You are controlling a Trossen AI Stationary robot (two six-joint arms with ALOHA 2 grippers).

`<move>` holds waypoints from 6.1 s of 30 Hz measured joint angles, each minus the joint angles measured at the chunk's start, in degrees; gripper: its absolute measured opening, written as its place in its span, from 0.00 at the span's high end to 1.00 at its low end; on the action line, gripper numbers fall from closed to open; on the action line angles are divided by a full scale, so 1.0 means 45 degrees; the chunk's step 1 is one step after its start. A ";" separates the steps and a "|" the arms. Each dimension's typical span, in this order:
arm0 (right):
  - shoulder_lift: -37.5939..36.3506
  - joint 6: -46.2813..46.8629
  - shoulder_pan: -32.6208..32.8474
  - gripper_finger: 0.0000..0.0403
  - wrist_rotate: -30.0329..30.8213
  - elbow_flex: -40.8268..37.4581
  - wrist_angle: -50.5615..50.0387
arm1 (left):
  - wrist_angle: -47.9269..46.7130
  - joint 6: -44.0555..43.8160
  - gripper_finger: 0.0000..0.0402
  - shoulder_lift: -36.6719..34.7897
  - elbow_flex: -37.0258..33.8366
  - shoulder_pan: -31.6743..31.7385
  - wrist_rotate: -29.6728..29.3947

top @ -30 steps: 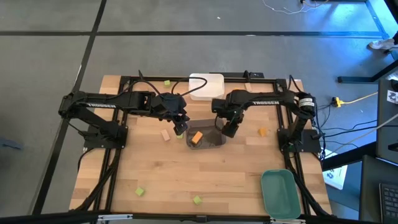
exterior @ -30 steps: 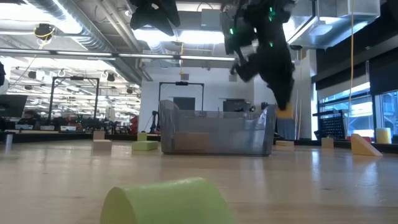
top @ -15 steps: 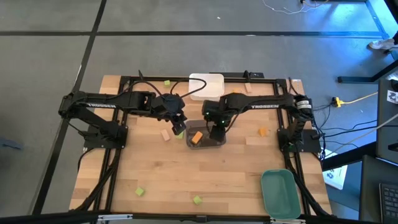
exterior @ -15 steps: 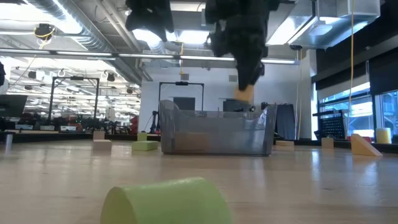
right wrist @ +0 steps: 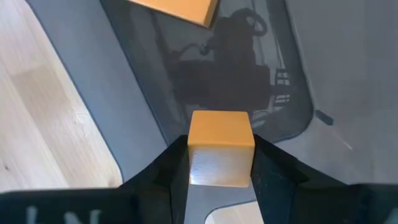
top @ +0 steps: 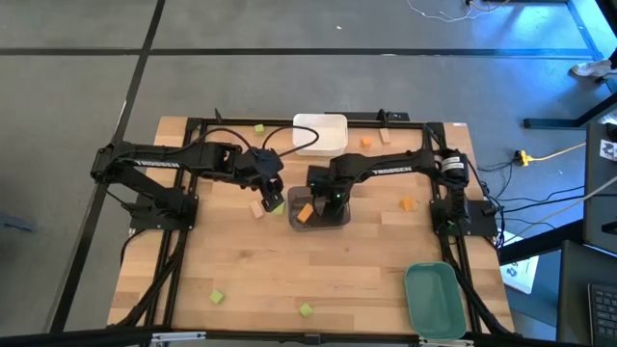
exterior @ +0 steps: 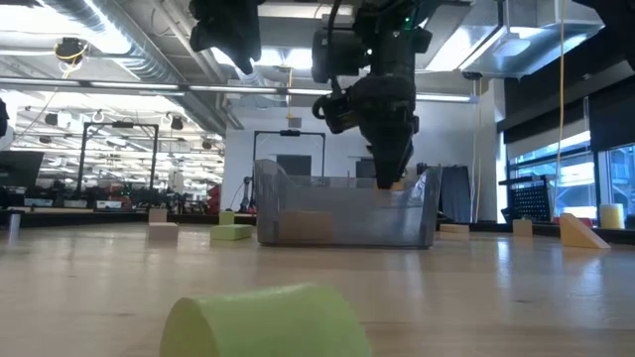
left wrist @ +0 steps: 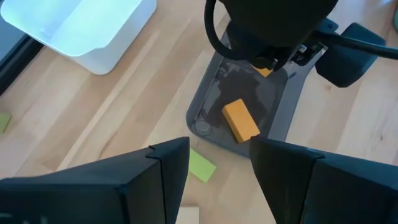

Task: Sort & place blocks by color
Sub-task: Put the orange block into the black bin, then put the brown block into the white bin

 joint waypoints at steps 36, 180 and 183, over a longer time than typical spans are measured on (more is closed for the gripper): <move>0.0108 0.1054 0.0093 0.57 0.1279 0.3680 -0.5265 | -0.3405 -0.2409 0.60 0.0000 -0.0043 0.0000 -0.0079; -0.6002 -0.4605 0.1044 0.57 0.1552 0.8558 -0.6188 | 0.2101 -1.1713 0.91 0.2647 -0.5163 0.0619 0.0092; -0.6002 -0.4605 0.1041 0.56 0.1549 0.8558 -0.6183 | 0.2092 -0.8658 0.91 0.2594 -0.3948 0.1238 0.0055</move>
